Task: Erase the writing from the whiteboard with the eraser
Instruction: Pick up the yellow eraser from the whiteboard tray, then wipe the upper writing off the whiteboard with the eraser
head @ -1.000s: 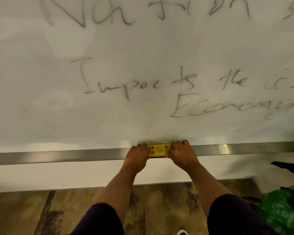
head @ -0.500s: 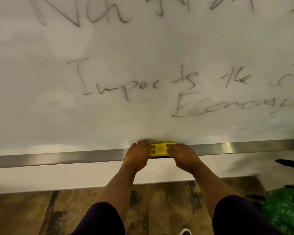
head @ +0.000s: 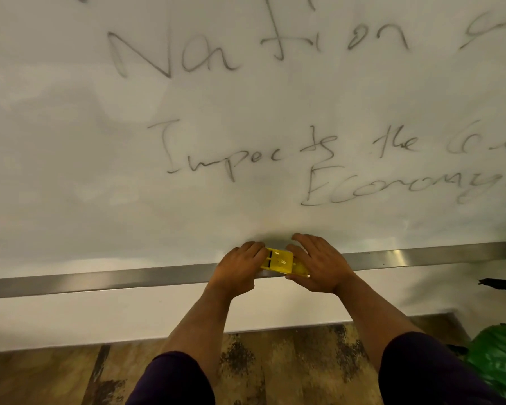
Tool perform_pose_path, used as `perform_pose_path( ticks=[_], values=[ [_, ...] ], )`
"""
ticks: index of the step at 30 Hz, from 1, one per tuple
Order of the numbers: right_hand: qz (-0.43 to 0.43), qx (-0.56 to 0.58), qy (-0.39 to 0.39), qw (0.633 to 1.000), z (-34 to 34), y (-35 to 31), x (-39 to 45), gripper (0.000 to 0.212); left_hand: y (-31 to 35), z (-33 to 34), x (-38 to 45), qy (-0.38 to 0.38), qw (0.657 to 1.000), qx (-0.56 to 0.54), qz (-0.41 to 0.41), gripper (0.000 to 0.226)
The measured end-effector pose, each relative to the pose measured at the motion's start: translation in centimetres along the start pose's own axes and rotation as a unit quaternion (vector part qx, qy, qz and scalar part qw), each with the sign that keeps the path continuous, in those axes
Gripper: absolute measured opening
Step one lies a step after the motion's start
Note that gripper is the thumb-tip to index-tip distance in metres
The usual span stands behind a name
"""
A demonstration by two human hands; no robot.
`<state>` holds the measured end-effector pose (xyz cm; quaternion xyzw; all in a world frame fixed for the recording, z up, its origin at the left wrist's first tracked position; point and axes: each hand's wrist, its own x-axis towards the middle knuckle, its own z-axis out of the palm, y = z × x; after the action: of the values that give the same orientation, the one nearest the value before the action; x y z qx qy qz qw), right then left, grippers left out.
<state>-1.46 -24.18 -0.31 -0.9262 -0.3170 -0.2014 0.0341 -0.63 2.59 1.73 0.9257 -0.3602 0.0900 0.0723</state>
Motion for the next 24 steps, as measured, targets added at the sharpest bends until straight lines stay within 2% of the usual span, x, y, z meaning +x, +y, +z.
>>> perform_pose_path(
  ticks=[3,7,9,12,18,21,24],
  values=[
    [-0.011,0.005,-0.014,1.000,-0.9,-1.0,1.4,0.076,-0.2,-1.4,-0.1,0.034,0.999,0.015,0.028,0.048],
    [-0.034,0.016,0.016,0.999,-2.1,-1.9,2.9,0.062,-0.5,-3.6,0.1,0.080,0.995,0.024,0.050,0.047],
    [-0.048,-0.003,0.047,0.998,-2.5,-2.2,3.7,0.053,-1.0,-4.7,-0.1,0.101,0.992,0.046,0.056,0.050],
    [-0.074,-0.051,0.111,0.990,-3.6,-2.0,5.5,0.047,-2.2,-6.8,-0.4,0.172,0.980,0.089,0.040,0.061],
    [-0.101,-0.142,0.251,0.952,-8.0,-1.1,10.5,0.051,-4.8,-13.5,0.5,0.312,0.937,0.154,-0.033,0.065],
    [-0.114,-0.182,0.310,0.926,-10.7,-0.9,13.2,0.058,-6.1,-17.1,1.2,0.348,0.917,0.185,-0.062,0.065],
    [-0.150,-0.218,0.337,0.904,-13.5,-0.9,15.7,0.056,-7.2,-20.8,1.9,0.381,0.896,0.214,-0.074,0.066]
  ],
)
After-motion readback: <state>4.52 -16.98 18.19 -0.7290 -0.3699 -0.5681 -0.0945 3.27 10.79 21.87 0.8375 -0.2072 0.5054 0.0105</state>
